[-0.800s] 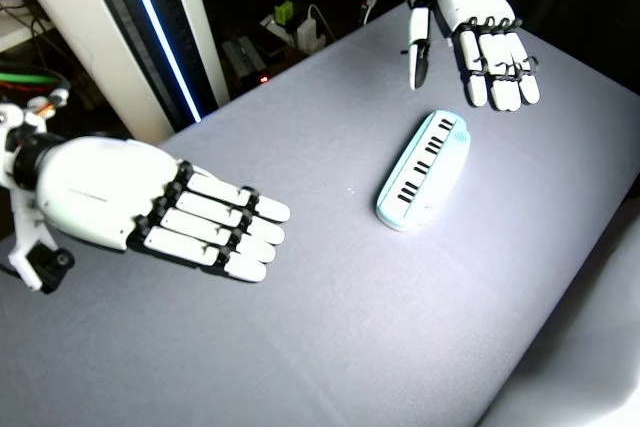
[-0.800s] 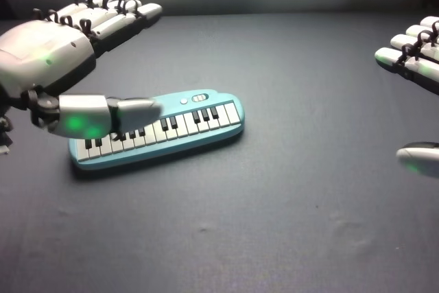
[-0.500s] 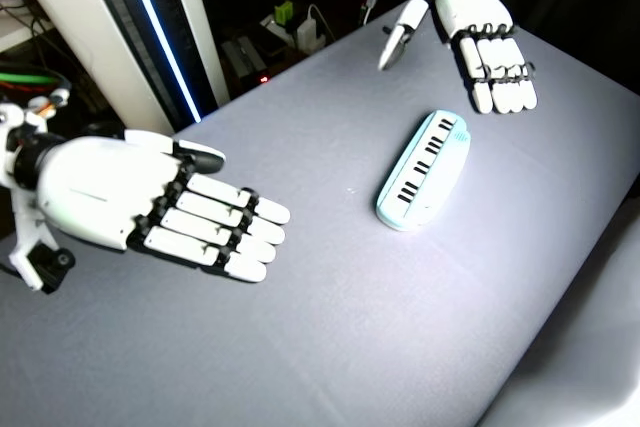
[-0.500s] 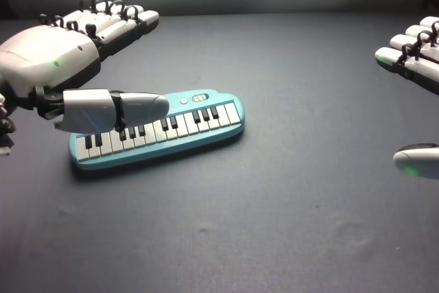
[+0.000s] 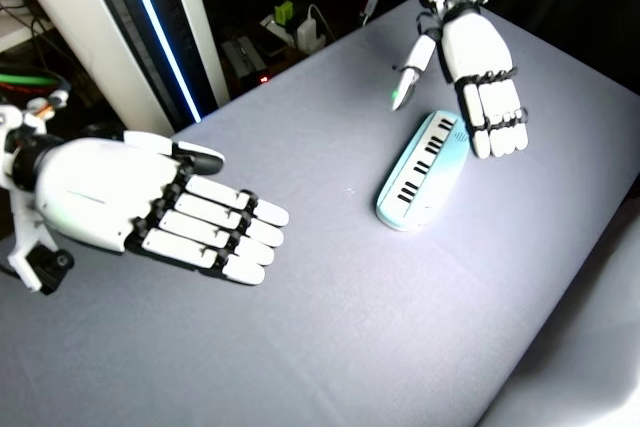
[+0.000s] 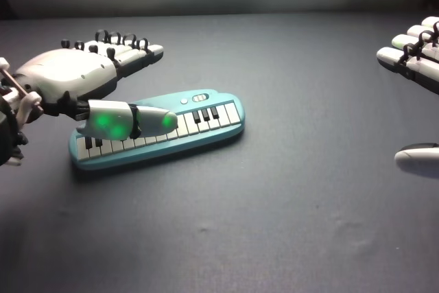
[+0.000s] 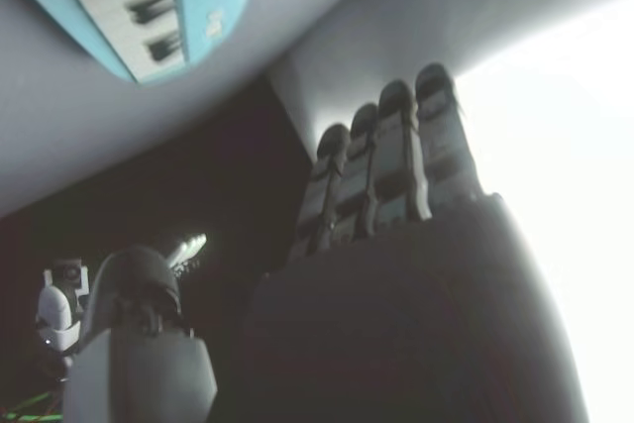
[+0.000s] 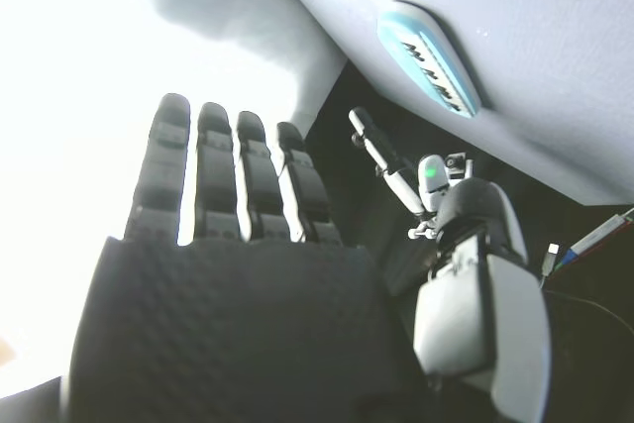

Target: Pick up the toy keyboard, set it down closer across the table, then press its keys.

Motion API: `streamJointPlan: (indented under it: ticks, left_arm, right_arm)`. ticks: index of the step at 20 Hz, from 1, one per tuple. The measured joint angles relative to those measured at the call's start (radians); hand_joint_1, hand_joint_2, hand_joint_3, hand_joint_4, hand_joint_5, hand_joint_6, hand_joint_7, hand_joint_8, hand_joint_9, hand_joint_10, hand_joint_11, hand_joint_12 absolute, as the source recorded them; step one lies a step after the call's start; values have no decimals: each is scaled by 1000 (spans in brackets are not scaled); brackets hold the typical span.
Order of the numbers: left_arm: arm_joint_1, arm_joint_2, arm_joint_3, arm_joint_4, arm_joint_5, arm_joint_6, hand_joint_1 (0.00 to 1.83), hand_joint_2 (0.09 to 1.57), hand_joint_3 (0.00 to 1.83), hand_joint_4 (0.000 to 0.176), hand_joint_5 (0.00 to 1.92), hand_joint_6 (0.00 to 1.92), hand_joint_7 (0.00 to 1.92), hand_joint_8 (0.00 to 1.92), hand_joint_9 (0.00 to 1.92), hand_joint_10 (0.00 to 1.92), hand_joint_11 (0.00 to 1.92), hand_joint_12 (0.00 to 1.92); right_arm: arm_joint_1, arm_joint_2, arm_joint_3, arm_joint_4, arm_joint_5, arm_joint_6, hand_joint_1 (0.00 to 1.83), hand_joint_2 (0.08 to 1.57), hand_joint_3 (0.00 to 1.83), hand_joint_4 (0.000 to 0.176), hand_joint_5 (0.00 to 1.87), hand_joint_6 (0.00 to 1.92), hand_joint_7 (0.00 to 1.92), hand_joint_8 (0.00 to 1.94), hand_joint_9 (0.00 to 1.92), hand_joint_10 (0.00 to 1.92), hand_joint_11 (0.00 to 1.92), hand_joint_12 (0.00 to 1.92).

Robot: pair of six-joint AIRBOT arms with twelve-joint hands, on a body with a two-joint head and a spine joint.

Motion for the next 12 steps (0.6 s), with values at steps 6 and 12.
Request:
streamJointPlan:
  ticks: [6, 12]
  left_arm:
    - [-13, -50, 33, -27, 84, 44, 275, 916, 0, 21, 0, 0, 0, 0, 0, 0, 0, 0]
    - [-13, -41, 19, -27, 69, 64, 645, 845, 0, 71, 0, 0, 0, 0, 0, 0, 0, 0]
  right_arm:
    - [0, 0, 0, 11, 1, 0, 0, 1119, 18, 0, 0, 0, 0, 0, 0, 0, 0, 0]
    - [-7, 0, -1, 14, 3, 0, 0, 1118, 14, 0, 0, 0, 0, 0, 0, 0, 0, 0]
